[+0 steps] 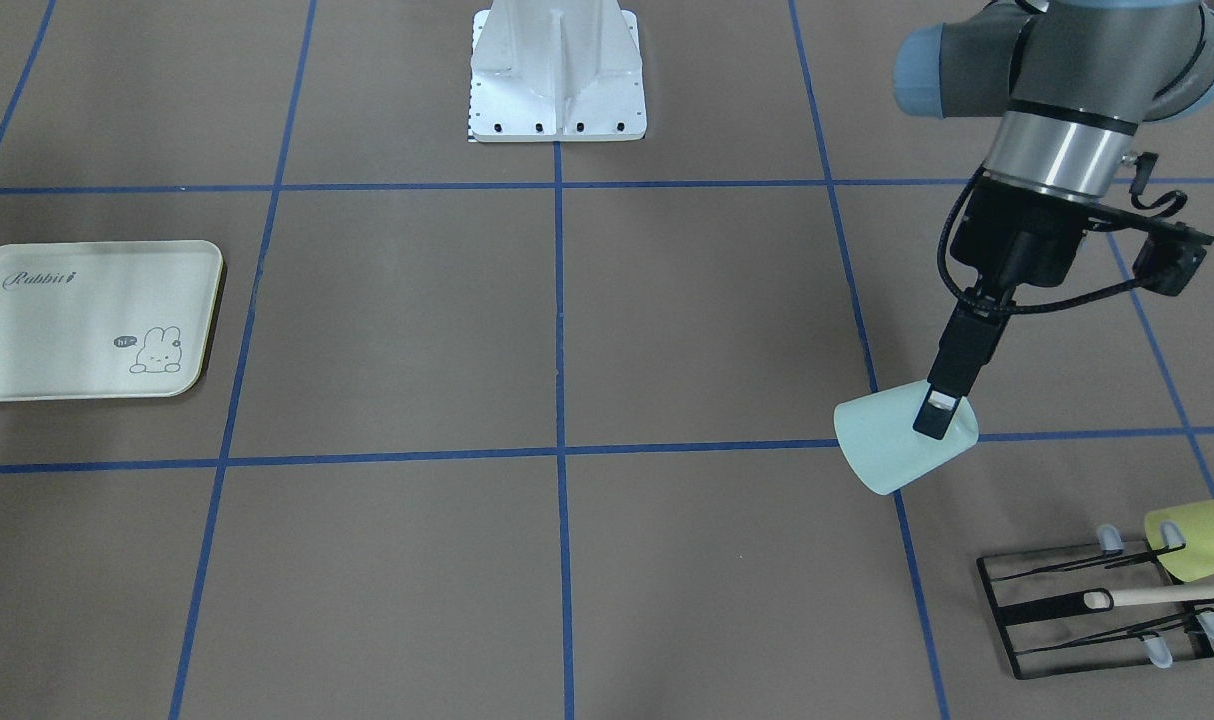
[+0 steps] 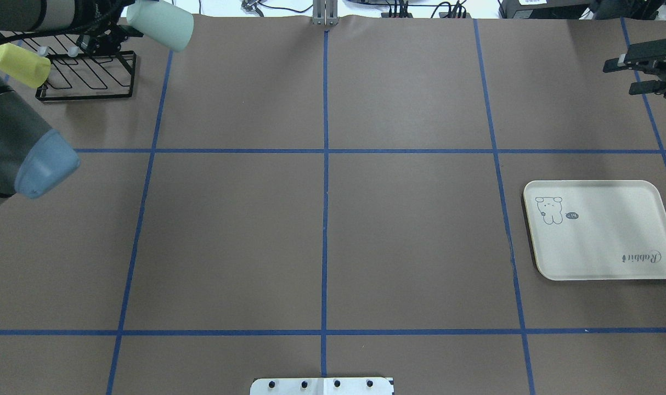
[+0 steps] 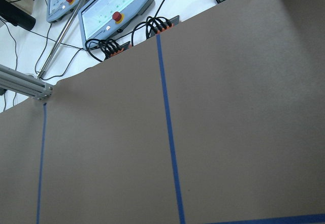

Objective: Left arm grabs green cup and hands to right arm on tray

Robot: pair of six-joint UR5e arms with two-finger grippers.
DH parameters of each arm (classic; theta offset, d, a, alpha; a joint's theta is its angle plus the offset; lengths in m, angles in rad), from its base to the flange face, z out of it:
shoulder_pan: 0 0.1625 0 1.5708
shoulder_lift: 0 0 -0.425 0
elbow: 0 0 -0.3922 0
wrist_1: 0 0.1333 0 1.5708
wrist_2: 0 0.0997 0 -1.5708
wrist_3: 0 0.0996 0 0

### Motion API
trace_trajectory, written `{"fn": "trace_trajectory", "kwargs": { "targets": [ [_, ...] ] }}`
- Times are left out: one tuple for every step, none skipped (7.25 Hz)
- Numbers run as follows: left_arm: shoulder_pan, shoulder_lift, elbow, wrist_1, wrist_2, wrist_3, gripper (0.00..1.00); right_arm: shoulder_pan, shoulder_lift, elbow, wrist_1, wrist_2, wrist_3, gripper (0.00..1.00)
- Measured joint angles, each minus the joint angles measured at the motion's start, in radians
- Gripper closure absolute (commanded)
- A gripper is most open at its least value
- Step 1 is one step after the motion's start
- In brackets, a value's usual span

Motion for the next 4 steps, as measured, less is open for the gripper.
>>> {"fn": "trace_trajectory", "kwargs": {
  "targets": [
    [0.006, 0.015, -0.041, 0.001, 0.034, -0.11, 0.8, -0.031, 0.044, 0.0, 0.009, -0.019, 0.057, 0.0],
    [0.016, 0.021, -0.067, -0.001, 0.062, -0.209, 0.8, -0.071, 0.1, 0.0, 0.013, -0.043, 0.11, 0.01],
    [0.049, 0.019, -0.081, -0.016, 0.098, -0.296, 0.8, -0.109, 0.158, 0.002, 0.014, -0.057, 0.176, 0.01],
    [0.121, 0.013, -0.089, -0.067, 0.18, -0.363, 0.8, -0.143, 0.202, 0.006, 0.019, -0.065, 0.22, 0.01]
  ]
}}
